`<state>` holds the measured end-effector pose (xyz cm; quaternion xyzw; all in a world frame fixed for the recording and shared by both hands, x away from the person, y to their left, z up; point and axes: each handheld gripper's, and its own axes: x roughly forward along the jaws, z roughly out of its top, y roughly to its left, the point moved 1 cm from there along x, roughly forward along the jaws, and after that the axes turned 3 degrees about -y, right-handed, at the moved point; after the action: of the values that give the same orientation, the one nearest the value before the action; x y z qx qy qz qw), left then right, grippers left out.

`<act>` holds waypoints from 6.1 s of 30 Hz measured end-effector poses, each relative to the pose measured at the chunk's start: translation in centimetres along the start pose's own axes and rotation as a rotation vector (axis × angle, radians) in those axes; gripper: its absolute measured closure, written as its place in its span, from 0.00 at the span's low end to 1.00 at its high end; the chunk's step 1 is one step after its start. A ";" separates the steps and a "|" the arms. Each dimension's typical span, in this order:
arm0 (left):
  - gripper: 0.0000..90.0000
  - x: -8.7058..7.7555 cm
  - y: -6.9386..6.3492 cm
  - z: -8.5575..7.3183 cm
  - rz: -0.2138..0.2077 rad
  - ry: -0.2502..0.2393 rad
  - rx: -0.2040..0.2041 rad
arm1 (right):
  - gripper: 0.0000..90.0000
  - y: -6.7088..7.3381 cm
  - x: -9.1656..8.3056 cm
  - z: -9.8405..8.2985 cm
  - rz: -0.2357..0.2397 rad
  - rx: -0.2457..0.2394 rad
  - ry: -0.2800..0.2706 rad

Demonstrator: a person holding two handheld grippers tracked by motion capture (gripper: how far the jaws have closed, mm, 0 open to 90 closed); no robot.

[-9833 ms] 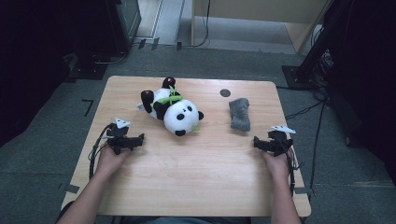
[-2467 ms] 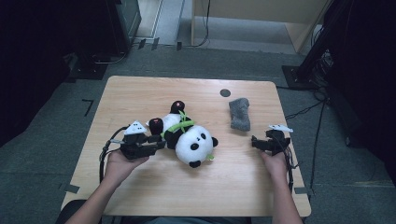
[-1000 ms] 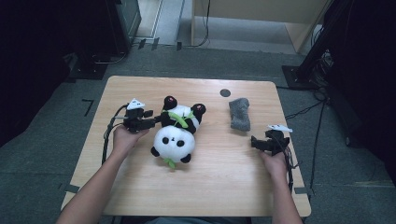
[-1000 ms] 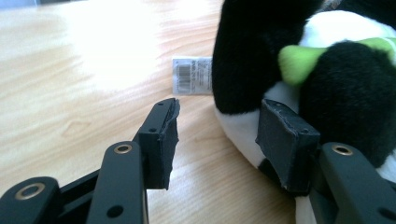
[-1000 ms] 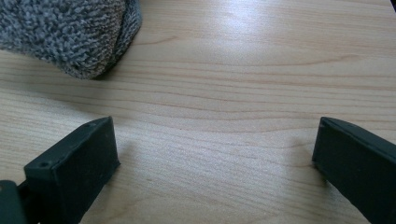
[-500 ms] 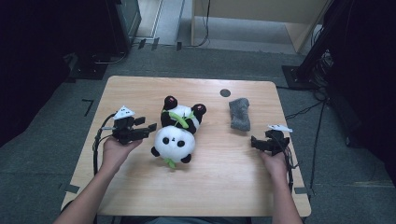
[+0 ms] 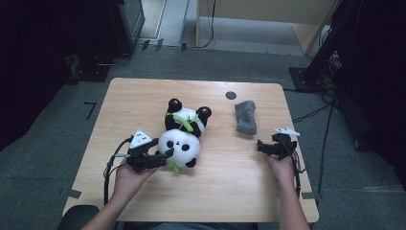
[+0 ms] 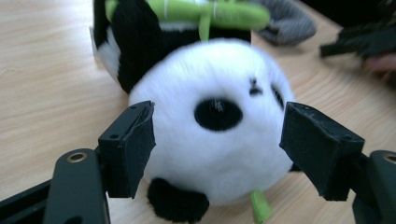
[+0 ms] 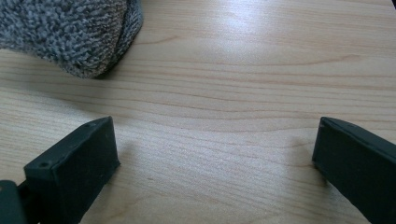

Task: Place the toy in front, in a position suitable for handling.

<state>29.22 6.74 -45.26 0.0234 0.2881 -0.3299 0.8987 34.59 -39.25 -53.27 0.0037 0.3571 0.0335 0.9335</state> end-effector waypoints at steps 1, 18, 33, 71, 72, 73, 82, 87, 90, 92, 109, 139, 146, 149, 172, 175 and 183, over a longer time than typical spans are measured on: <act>0.28 0.4 0.0 -0.2 0.003 0.013 0.006 | 0.00 0.0 0.0 0.0 0.000 0.000 0.000; 0.20 0.3 3.8 -0.4 0.048 0.041 -0.007 | 0.00 0.0 0.0 0.0 0.000 0.000 0.000; 0.65 1.2 4.0 -0.5 -0.103 0.084 0.048 | 0.00 0.0 0.0 0.0 0.000 0.000 0.000; 0.14 3.9 0.5 2.6 0.021 -0.054 -0.050 | 0.00 0.0 0.0 0.0 0.001 -0.002 0.000; 0.13 4.1 0.6 2.8 0.026 -0.057 -0.054 | 0.00 0.0 0.0 0.0 0.001 -0.002 0.000; 0.12 4.4 0.8 3.2 0.021 -0.059 -0.052 | 0.00 0.0 0.0 0.0 0.001 -0.003 -0.001; 0.16 6.5 0.8 3.2 0.102 0.003 -0.002 | 0.00 0.0 0.0 0.0 0.001 -0.003 -0.001; 0.44 6.5 1.6 3.0 0.058 0.017 0.020 | 0.00 0.0 0.0 0.0 0.002 -0.003 0.000; 0.55 6.3 2.0 3.2 0.018 0.023 0.028 | 0.00 0.0 0.0 0.0 0.002 -0.004 0.000; 0.59 6.1 2.3 3.5 -0.009 0.034 0.030 | 0.00 0.0 0.0 0.0 0.002 -0.004 0.000; 0.64 3.0 5.5 5.4 -0.376 0.080 0.288 | 0.00 0.0 0.0 0.0 0.002 -0.004 0.000; 0.29 0.5 4.0 3.4 -0.286 -0.003 0.067 | 0.24 0.4 -0.9 2.1 0.109 0.087 -0.009; 0.23 -0.5 3.0 1.2 -0.186 0.007 0.037 | 0.24 1.2 -0.9 4.4 0.148 0.091 -0.058; 0.23 -0.5 2.6 0.4 -0.155 0.008 0.019 | 0.24 1.6 -0.4 5.4 0.165 0.081 -0.062; 0.09 2.0 1.0 -1.4 -0.050 -0.034 0.033 | 0.24 5.2 5.7 7.9 0.203 -0.009 0.008; 0.02 2.6 1.5 -1.6 -0.066 -0.009 0.006 | 0.24 5.4 6.0 7.6 0.193 -0.027 0.016; 0.04 3.5 2.7 -1.7 -0.108 -0.016 0.005 | 0.37 5.7 6.5 7.3 0.197 -0.068 0.033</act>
<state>32.18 7.26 -48.94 0.0072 0.2807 -0.3790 0.8818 43.93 -33.02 -52.00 0.0067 0.3688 0.1370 0.9193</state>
